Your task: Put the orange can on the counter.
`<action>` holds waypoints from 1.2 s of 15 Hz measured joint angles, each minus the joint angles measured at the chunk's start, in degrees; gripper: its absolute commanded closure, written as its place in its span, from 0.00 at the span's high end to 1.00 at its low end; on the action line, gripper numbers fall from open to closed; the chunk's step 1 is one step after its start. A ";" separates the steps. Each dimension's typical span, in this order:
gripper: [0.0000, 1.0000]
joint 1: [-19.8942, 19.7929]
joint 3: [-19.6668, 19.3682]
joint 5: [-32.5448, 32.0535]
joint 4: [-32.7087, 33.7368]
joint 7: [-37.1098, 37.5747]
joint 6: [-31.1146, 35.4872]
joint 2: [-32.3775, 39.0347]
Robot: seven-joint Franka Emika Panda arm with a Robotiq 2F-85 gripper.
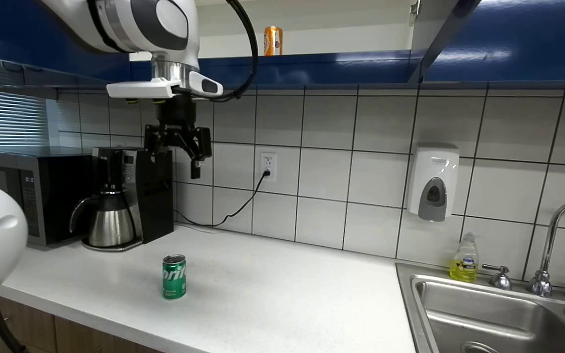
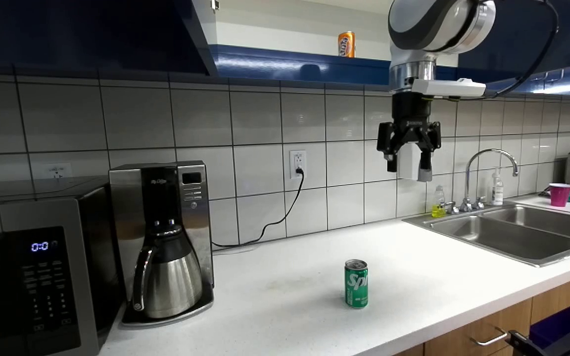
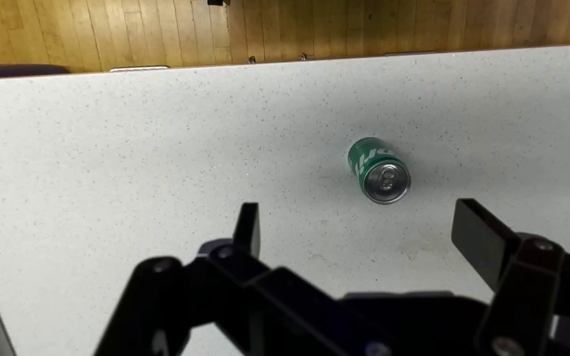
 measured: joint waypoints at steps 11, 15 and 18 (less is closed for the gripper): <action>1.00 -0.01 0.49 -0.11 9.59 1.48 -0.11 0.89; 1.00 -0.02 0.99 -0.18 14.08 2.37 -0.17 1.41; 1.00 -0.03 1.26 -0.30 17.59 2.83 -0.47 2.03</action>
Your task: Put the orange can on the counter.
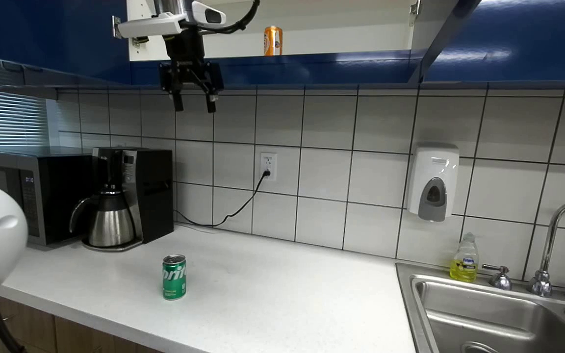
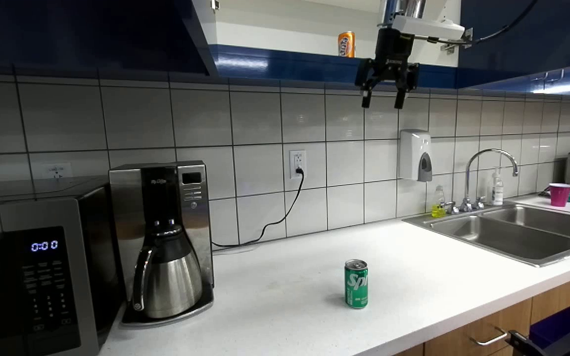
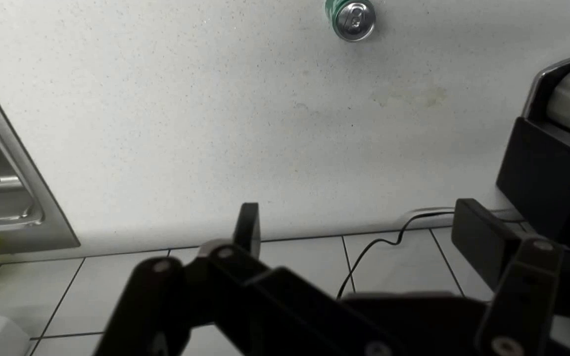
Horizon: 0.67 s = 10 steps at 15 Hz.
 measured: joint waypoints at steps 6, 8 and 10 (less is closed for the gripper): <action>1.00 -0.30 1.02 -0.62 7.68 1.98 -2.27 1.62; 1.00 -0.53 1.22 -0.67 10.08 2.44 -3.12 2.03; 1.00 -0.71 1.32 -0.84 12.28 3.01 -4.03 2.40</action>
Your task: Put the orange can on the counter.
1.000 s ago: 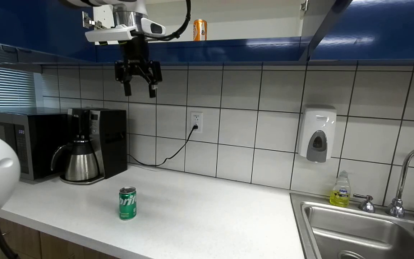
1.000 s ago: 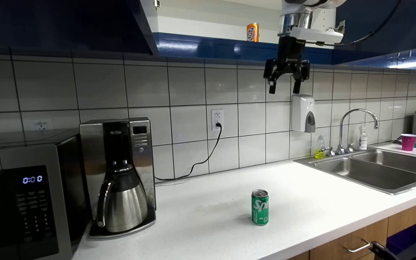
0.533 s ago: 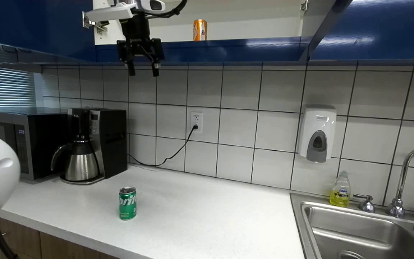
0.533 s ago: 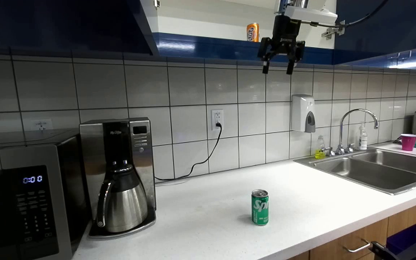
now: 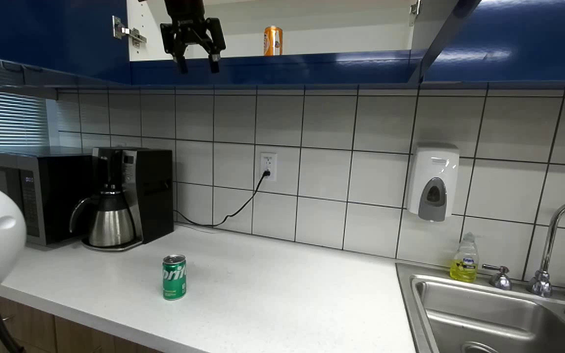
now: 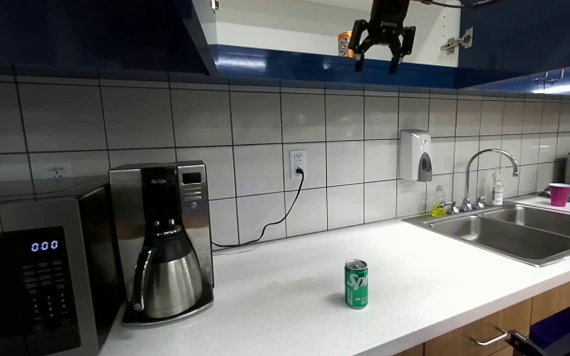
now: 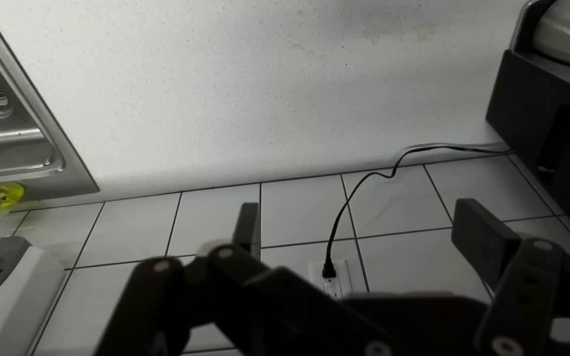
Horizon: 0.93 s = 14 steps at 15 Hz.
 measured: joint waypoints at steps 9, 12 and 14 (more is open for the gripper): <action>1.00 -1.41 0.00 -0.15 7.81 1.46 -0.20 1.79; 1.00 -1.74 0.00 -0.15 9.90 1.82 0.66 2.65; 1.00 -1.88 0.00 -0.15 10.96 2.02 1.91 3.45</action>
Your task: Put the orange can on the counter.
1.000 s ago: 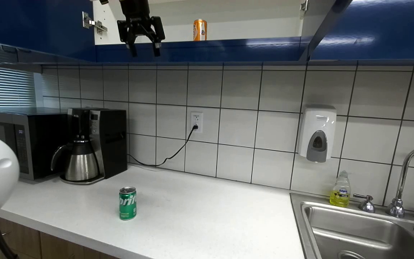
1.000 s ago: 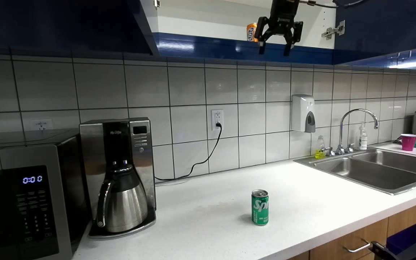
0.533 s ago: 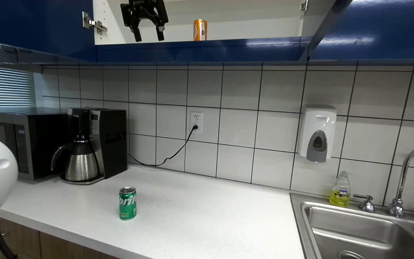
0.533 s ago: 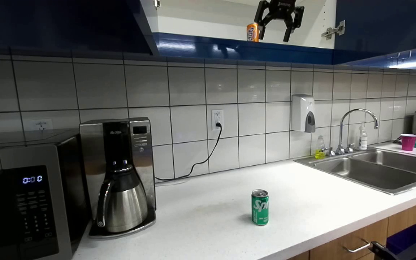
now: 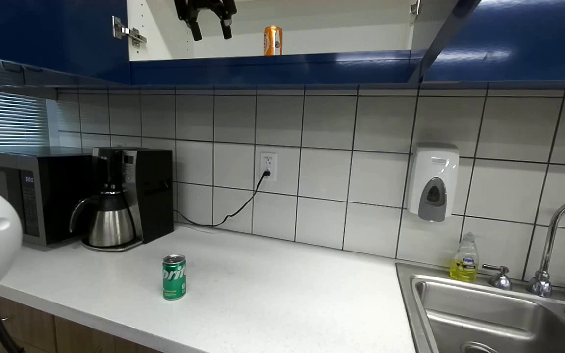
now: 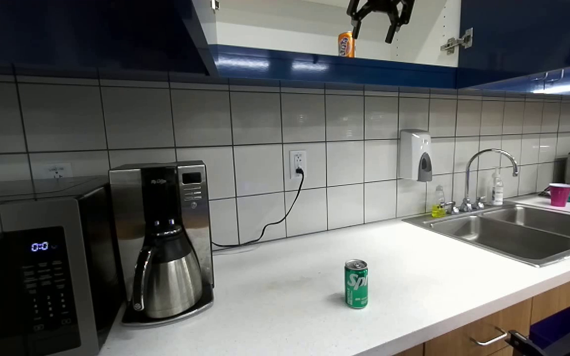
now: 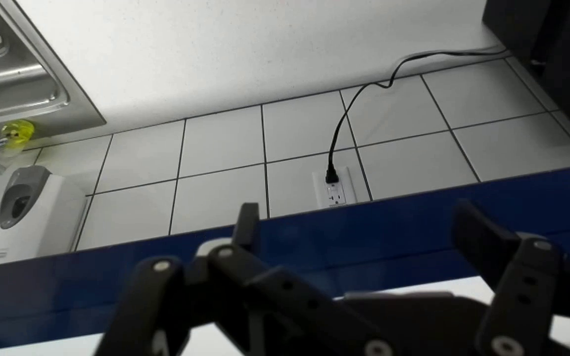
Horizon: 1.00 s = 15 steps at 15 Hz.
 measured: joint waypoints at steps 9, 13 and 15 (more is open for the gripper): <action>1.00 -0.87 0.00 -2.05 5.13 2.44 6.62 6.57; 1.00 -1.46 -0.06 -3.42 8.20 4.00 7.72 9.74; 1.00 -1.68 -0.13 -4.36 9.72 4.90 8.73 11.18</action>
